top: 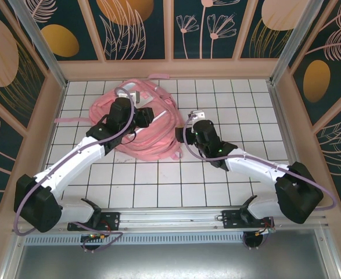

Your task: Pack the student bag

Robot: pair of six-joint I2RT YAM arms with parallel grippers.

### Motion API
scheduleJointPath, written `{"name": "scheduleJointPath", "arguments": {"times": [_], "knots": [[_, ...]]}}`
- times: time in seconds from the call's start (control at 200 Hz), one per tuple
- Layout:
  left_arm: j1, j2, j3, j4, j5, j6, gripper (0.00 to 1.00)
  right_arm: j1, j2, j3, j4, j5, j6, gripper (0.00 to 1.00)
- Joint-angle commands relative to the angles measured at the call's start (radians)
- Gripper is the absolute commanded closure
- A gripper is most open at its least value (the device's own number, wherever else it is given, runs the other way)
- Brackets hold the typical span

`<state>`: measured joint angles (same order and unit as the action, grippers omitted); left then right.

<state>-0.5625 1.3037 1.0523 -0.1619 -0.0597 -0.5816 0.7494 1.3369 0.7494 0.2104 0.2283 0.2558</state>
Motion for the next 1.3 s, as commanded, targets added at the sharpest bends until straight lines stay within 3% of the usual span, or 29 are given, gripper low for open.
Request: {"name": "scheduleJointPath", "arguments": {"times": [0.0, 0.125, 0.265, 0.42, 0.536, 0.721, 0.761, 0.821, 0.886, 0.991, 1.206, 1.296], "knots": [[0.003, -0.051, -0.042, 0.01, -0.097, -0.028, 0.58, -0.024, 0.029, 0.015, 0.042, -0.094, 0.068, 0.2], [0.003, -0.103, -0.118, 0.002, -0.208, -0.061, 0.53, -0.064, 0.131, 0.074, 0.008, -0.191, 0.163, 0.19], [0.003, -0.16, -0.215, -0.004, -0.353, -0.104, 0.49, -0.102, 0.263, 0.173, -0.045, -0.208, 0.209, 0.19], [0.003, -0.195, -0.319, 0.0, -0.465, -0.171, 0.43, -0.194, 0.384, 0.244, -0.001, -0.395, 0.27, 0.2], [0.004, -0.16, -0.363, 0.013, -0.466, -0.205, 0.43, -0.244, 0.481, 0.299, 0.033, -0.537, 0.328, 0.25], [0.004, -0.106, -0.382, 0.052, -0.428, -0.224, 0.43, -0.248, 0.533, 0.32, 0.104, -0.62, 0.37, 0.43], [0.004, -0.105, -0.381, 0.057, -0.428, -0.221, 0.43, -0.248, 0.54, 0.323, 0.111, -0.63, 0.374, 0.53], [0.004, -0.108, -0.376, 0.062, -0.426, -0.216, 0.43, -0.25, 0.548, 0.324, 0.12, -0.64, 0.379, 0.72], [0.005, -0.114, -0.373, 0.064, -0.422, -0.216, 0.43, -0.256, 0.55, 0.308, 0.141, -0.64, 0.397, 1.0], [0.004, -0.13, -0.371, 0.065, -0.402, -0.214, 0.43, -0.269, 0.505, 0.239, 0.181, -0.597, 0.43, 1.0], [0.004, -0.161, -0.362, 0.078, -0.372, -0.19, 0.42, -0.334, 0.27, 0.055, 0.131, -0.374, 0.431, 1.0], [0.004, -0.162, -0.358, 0.095, -0.361, -0.186, 0.42, -0.39, 0.178, -0.014, 0.112, -0.365, 0.421, 1.0]]}}
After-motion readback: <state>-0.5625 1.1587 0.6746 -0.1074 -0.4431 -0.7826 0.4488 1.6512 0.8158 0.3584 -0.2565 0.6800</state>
